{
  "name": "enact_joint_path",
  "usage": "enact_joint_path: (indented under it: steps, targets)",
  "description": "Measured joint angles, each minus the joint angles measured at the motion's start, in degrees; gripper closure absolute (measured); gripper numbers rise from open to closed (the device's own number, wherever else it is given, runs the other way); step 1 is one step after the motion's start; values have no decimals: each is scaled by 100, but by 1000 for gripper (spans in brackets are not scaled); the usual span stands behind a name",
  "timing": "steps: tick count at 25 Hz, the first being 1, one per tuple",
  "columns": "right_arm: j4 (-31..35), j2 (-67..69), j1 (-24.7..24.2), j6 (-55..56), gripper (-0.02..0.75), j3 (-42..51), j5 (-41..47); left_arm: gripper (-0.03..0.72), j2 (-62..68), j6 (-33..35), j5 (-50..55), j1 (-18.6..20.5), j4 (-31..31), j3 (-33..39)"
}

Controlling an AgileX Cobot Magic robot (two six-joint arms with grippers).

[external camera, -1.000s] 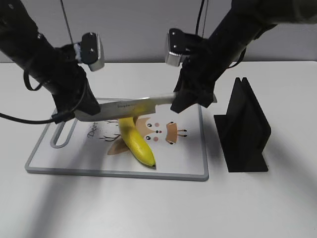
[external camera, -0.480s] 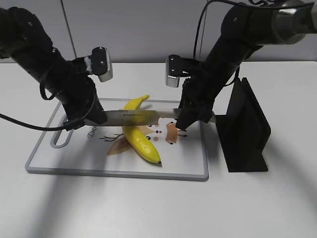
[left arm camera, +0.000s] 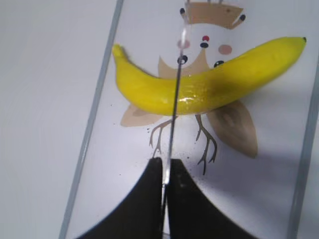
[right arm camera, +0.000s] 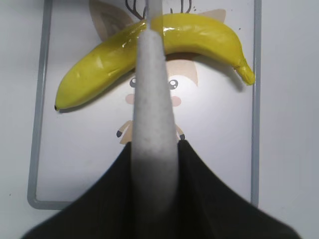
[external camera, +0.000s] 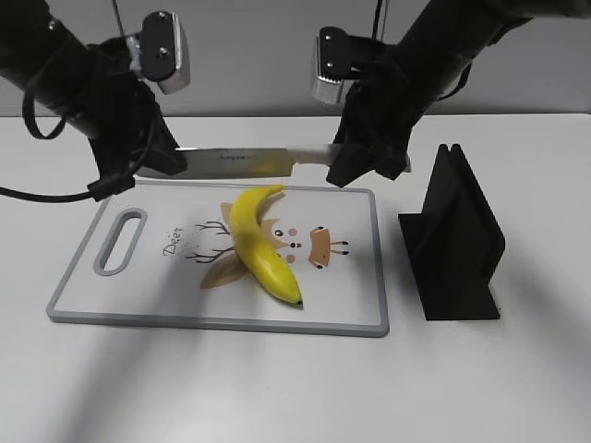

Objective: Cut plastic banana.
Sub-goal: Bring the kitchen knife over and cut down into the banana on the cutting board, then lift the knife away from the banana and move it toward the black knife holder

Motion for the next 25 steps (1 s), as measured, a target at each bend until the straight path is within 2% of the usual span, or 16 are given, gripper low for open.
enact_joint_path:
  steps: [4, 6, 8, 13, 18, 22, 25]
  targets:
    - [-3, -214, 9, 0, 555, 0, 97, 680, -216, -13, 139, 0, -1, 0]
    - [-3, -271, 9, 20, 557, 0, 152, 643, -228, -35, 190, 0, -66, 0]
    - [-3, -285, 9, 51, 560, 0, 205, 564, -228, -55, 220, 0, -172, 0]
    - [-48, -296, 9, 174, 561, 0, 205, 302, -228, -126, 224, 0, -481, 0]
    - [-555, -440, 3, 573, 561, 0, 236, 221, -261, -1154, -285, 5, -431, -64]
    - [-853, -657, -8, 871, 561, 0, 424, 169, -272, -1958, -237, 5, -299, -497]
    - [-978, -869, -8, 1384, 561, 0, 527, 141, -272, -2921, 22, 5, 182, -945]
